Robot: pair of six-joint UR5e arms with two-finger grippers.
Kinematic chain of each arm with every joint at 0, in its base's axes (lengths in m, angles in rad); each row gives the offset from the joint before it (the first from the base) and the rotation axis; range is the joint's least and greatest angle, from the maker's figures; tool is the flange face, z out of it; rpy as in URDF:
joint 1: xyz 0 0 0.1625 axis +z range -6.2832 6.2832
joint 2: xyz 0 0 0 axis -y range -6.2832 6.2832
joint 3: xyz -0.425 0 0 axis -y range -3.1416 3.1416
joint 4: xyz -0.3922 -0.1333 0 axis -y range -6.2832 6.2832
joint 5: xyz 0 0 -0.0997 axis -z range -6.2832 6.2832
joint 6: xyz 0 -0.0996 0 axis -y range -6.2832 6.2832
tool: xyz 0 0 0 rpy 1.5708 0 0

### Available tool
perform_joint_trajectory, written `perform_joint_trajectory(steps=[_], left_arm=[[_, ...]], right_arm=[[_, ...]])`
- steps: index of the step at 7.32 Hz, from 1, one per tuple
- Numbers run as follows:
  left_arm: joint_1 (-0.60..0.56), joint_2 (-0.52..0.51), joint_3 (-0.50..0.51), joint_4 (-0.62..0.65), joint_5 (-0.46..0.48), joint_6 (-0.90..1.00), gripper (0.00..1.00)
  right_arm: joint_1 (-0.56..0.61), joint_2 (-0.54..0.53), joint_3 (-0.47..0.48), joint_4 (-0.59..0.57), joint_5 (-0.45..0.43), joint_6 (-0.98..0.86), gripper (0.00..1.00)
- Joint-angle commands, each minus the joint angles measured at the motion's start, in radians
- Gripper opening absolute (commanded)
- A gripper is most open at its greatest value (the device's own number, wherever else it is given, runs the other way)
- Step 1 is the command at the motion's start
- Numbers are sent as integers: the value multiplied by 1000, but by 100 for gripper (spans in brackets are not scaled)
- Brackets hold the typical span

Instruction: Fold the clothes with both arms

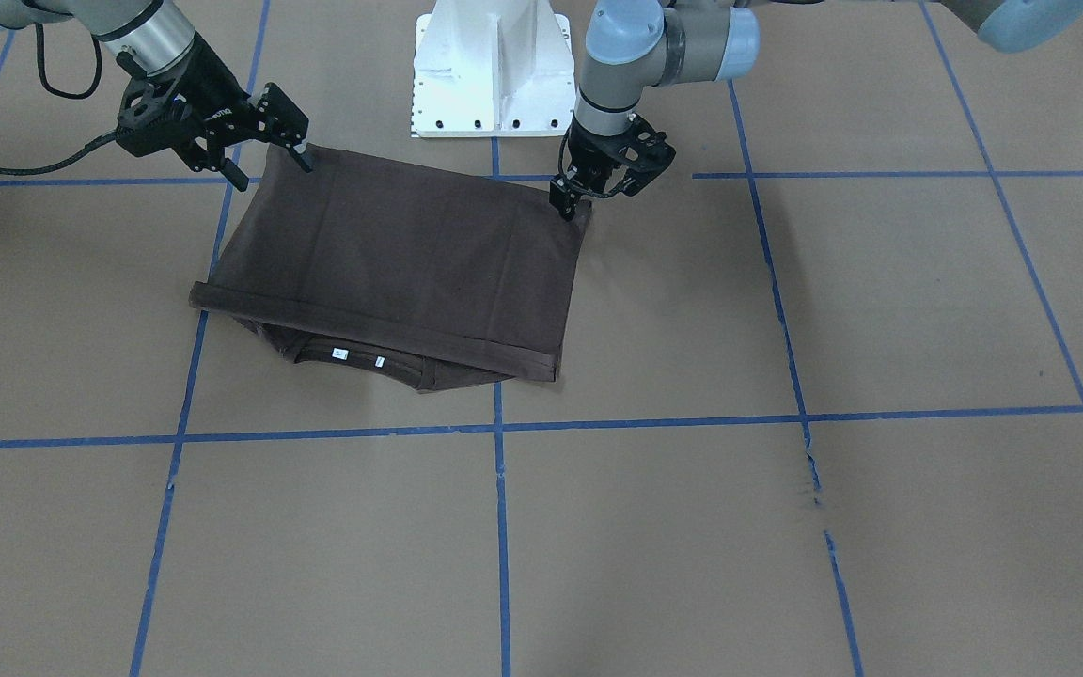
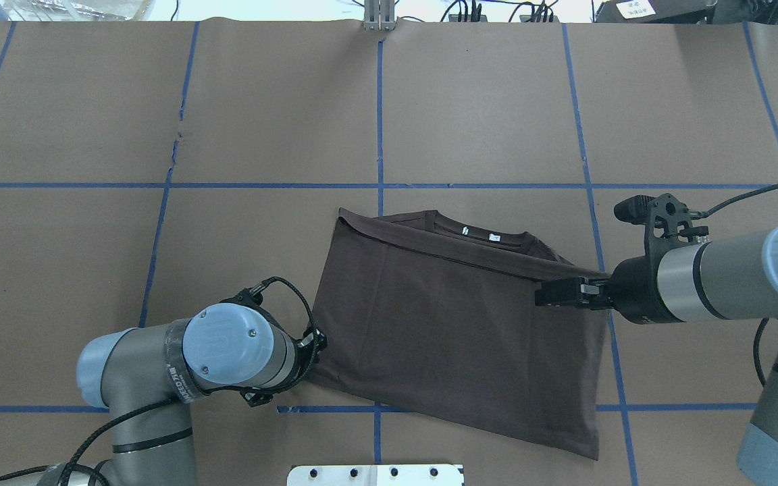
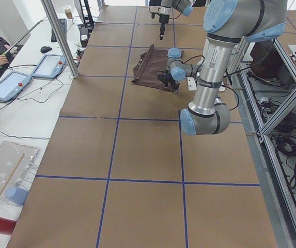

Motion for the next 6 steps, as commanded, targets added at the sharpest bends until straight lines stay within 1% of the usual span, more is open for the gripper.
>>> perform_joint_trajectory(steps=[1, 2, 4, 5, 6], left_arm=[[5, -1, 1, 0, 0, -1, 6], [5, -1, 1, 0, 0, -1, 0], [1, -6, -5, 0, -3, 2, 0], [-33, -3, -10, 5, -3, 12, 0], [-95, -3, 0, 32, -3, 48, 0]], right_arm=[[6, 0, 1, 0, 5, 0, 100], [9, 0, 1, 0, 5, 0, 100], [11, 0, 1, 0, 7, 0, 100], [12, 0, 1, 0, 8, 0, 100], [12, 0, 2, 0, 8, 0, 100]])
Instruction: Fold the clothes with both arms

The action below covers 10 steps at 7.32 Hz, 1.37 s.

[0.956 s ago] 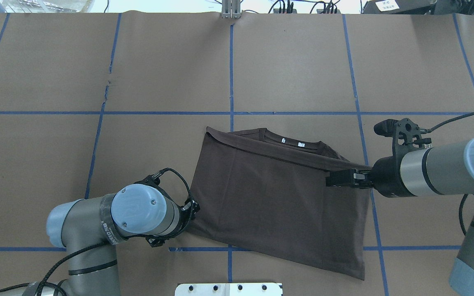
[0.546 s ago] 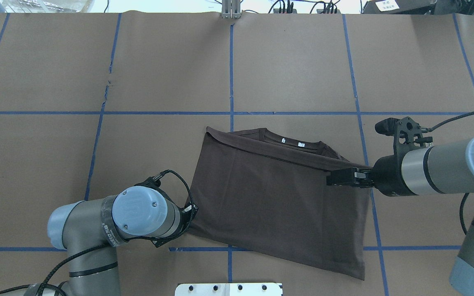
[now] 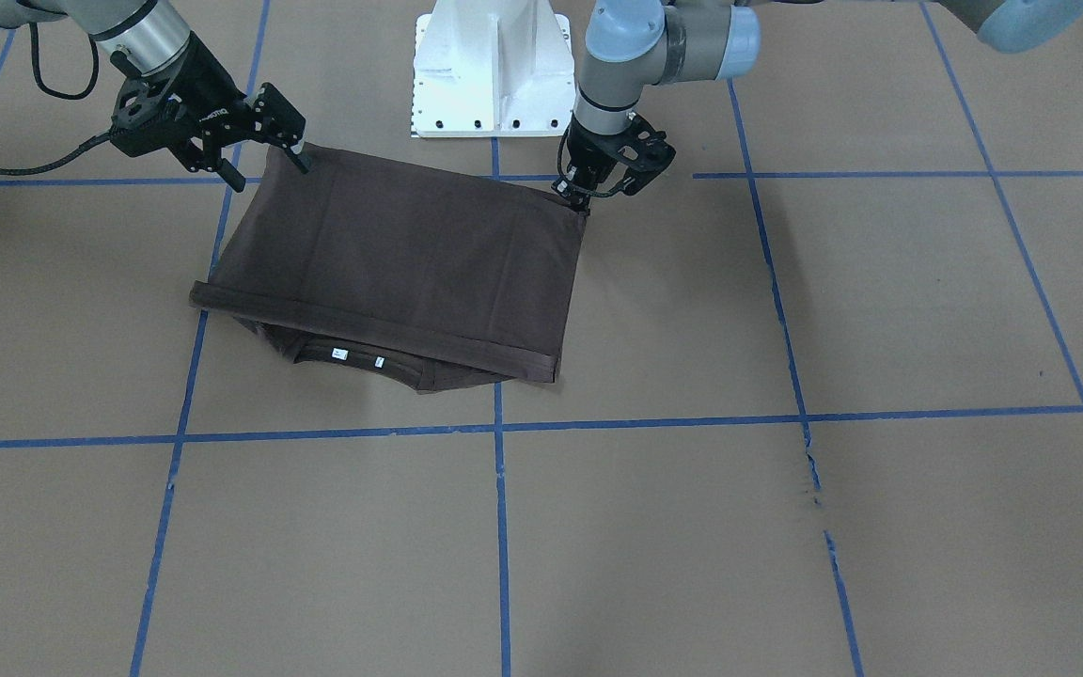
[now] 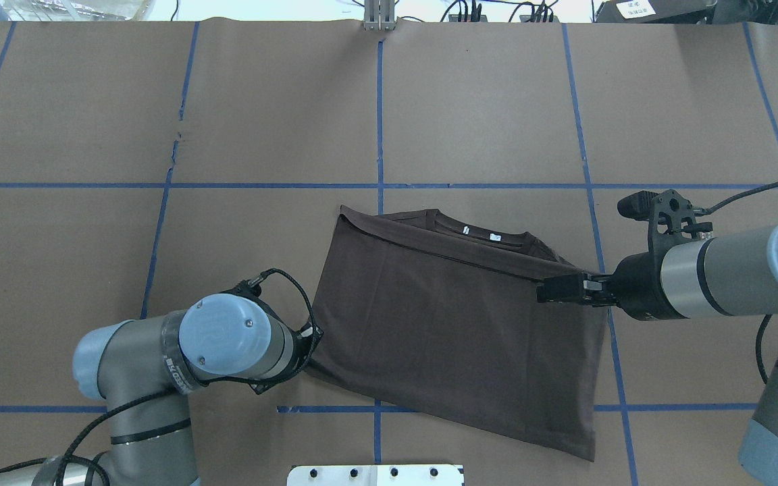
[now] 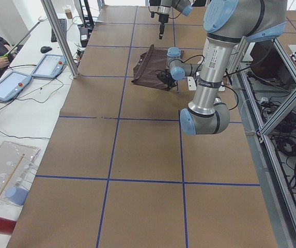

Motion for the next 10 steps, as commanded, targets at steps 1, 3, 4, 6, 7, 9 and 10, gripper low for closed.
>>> perform_joint_trajectory(steps=[1, 3, 4, 6, 7, 9, 10], left_arm=[[-122, 1, 18, 32, 1, 103, 0], [-231, -7, 96, 27, 1, 240, 0], [-287, -19, 126, 20, 1, 322, 0], [-383, -158, 306, -43, 1, 422, 0], [-392, -230, 430, -95, 4, 429, 0], [-398, -352, 621, -217, 55, 492, 0], [-398, -390, 694, -283, 72, 498, 0]], right_arm=[[-1, -2, -2, 0, 1, 0, 100], [-1, -2, -2, 0, 1, 0, 100], [-1, -2, -2, 0, -1, 0, 100], [-1, 0, -4, 0, -2, 0, 100], [-1, -2, -5, -2, -4, 0, 100], [-1, 0, -14, 0, -2, 0, 100], [-1, -2, -14, 0, -2, 0, 100]])
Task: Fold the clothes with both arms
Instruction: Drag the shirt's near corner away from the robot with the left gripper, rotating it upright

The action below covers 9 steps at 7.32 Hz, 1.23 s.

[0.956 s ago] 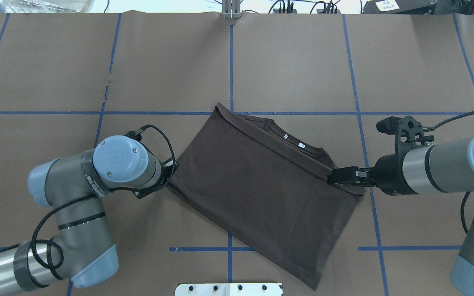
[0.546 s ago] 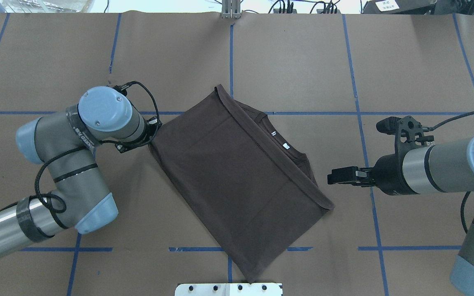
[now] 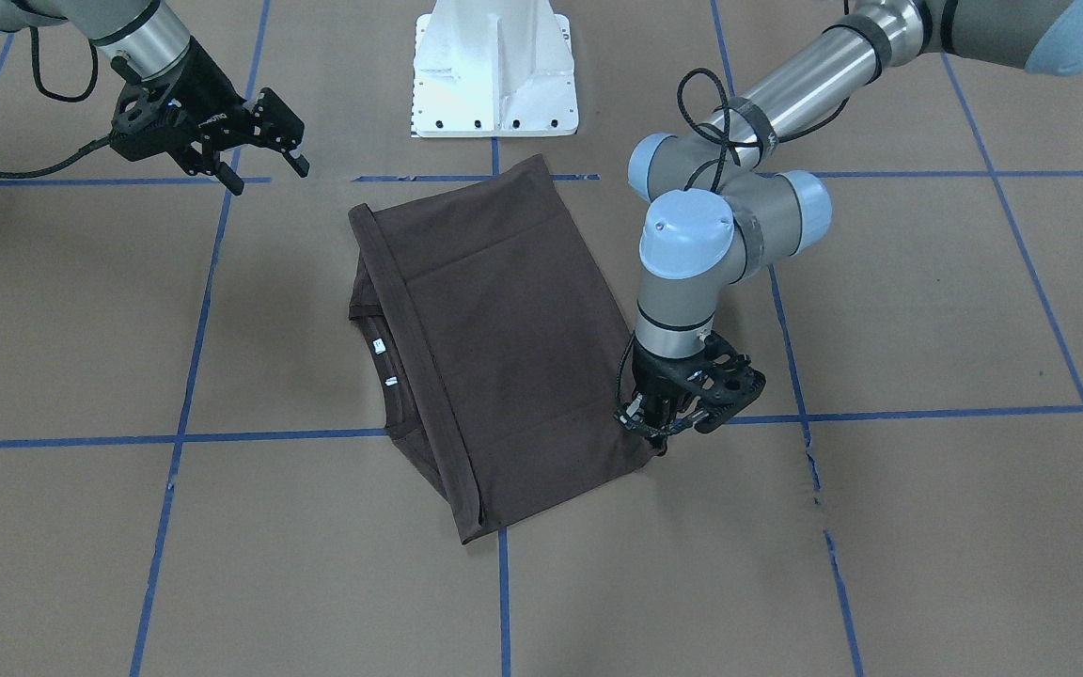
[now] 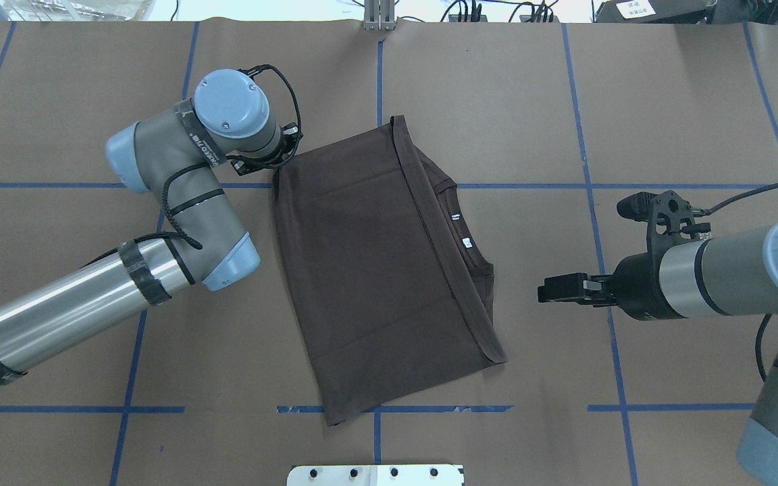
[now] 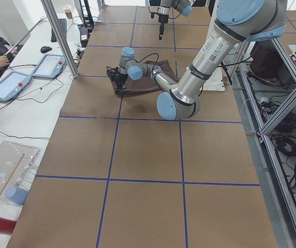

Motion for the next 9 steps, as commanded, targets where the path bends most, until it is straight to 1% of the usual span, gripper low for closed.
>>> perform_joint_trajectory(steps=[1, 2, 3, 4, 5, 6, 7, 8, 9], left_arm=[[-2, -110, 198, -170, 55, 25, 0], [-2, -147, 278, -245, 63, 33, 0], [0, -156, 306, -328, 87, 48, 0], [0, -171, 328, -345, 92, 53, 0], [-2, -170, 329, -359, 126, 56, 73], [-2, -171, 323, -359, 159, 65, 100], [-8, -168, 320, -358, 160, 103, 100], [-28, -165, 291, -329, 152, 131, 100], [-63, -161, 245, -240, 84, 134, 100]], right_arm=[[-2, 1, -4, 0, 0, 0, 100], [-2, 1, -4, -1, -1, 0, 100], [-2, 1, -4, 0, 0, 0, 100], [0, 1, -4, 0, 0, 0, 100], [-2, 3, -3, -1, -1, 0, 100], [-2, 1, -4, -1, -3, 0, 100], [-5, 1, -4, -6, -8, 0, 100], [-5, 16, -15, -15, -6, 0, 100], [-2, 68, -50, -40, -6, 0, 100]])
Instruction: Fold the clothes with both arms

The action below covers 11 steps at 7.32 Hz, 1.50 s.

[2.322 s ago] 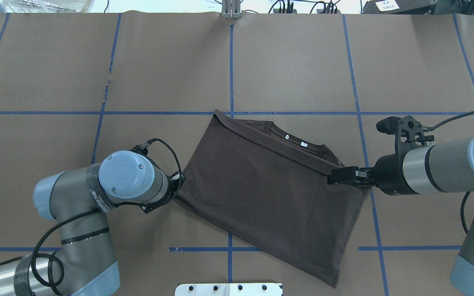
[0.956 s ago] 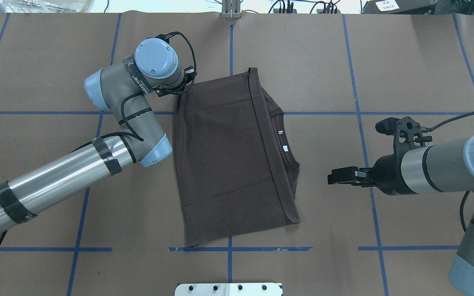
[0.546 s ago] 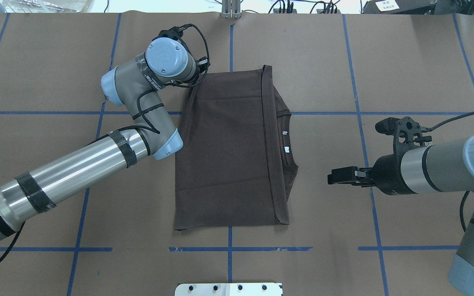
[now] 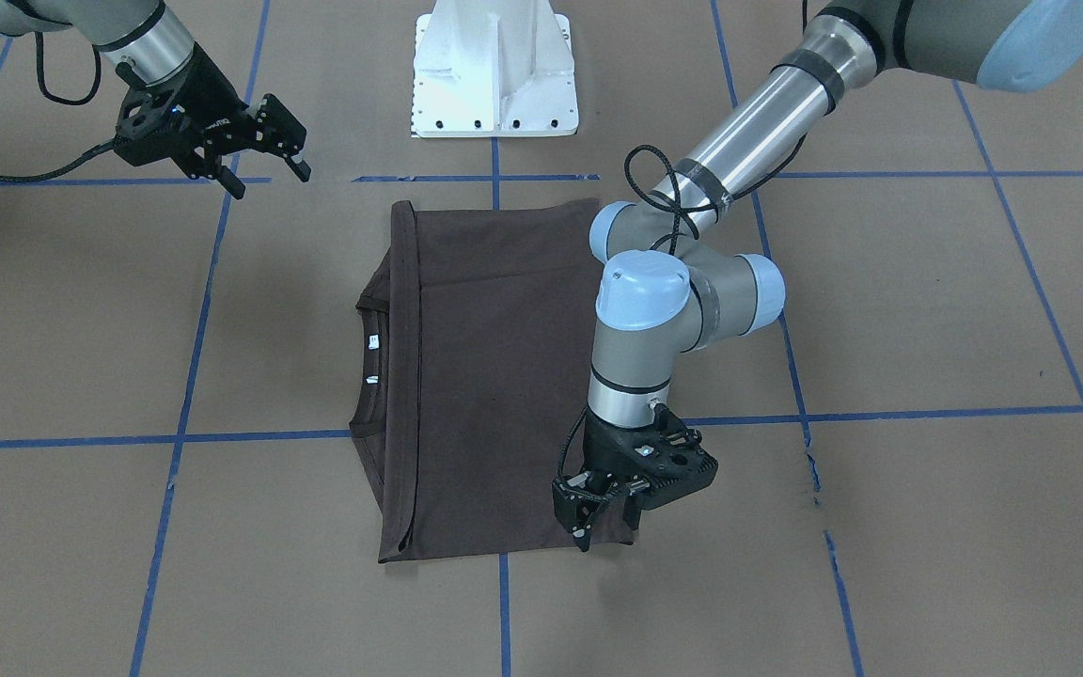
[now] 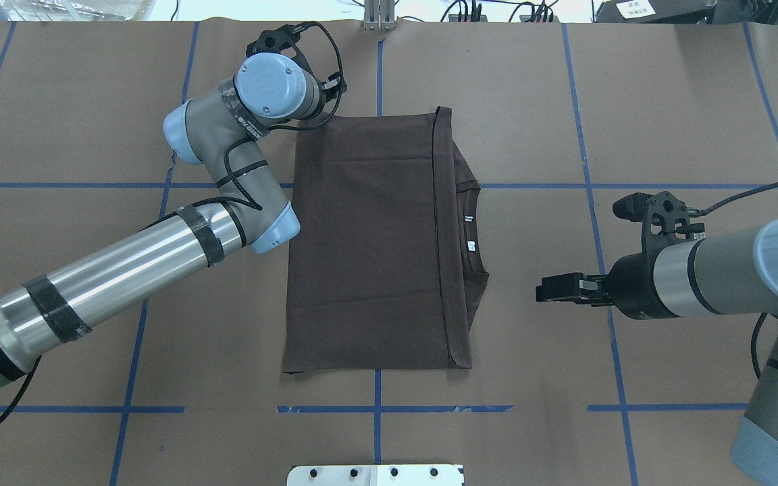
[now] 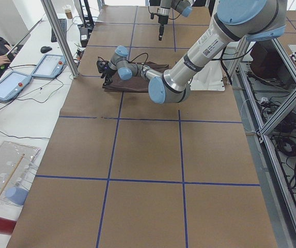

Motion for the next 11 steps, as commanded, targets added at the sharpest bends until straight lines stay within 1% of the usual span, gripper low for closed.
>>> perform_joint_trajectory(steps=[1, 2, 3, 4, 5, 6, 7, 8, 9, 11], left_arm=[[-48, 29, -130, 205, -134, 105, 100], [-48, 131, -324, 326, -138, 144, 100], [-46, 255, -566, 414, -138, 157, 100], [-39, 303, -709, 508, -143, 158, 100], [-34, 310, -770, 578, -201, 158, 100], [-13, 325, -830, 611, -210, 157, 100], [18, 356, -875, 614, -210, 155, 100], [21, 359, -883, 614, -210, 151, 100], [23, 364, -881, 614, -210, 151, 100], [24, 373, -883, 613, -212, 144, 100]], right_arm=[[0, 88, -52, -86, 1, -8, 100], [-3, 155, -66, -184, 0, -15, 100], [-17, 250, -101, -299, -5, -15, 100], [-61, 327, -123, -428, -62, -20, 100], [-142, 404, -156, -532, -166, -52, 100], [-185, 470, -219, -593, -198, -57, 100], [-214, 507, -277, -607, -200, -57, 100], [-230, 536, -327, -608, -200, -57, 100], [-240, 539, -357, -608, -198, -57, 100], [-248, 547, -359, -688, -180, -70, 100]])
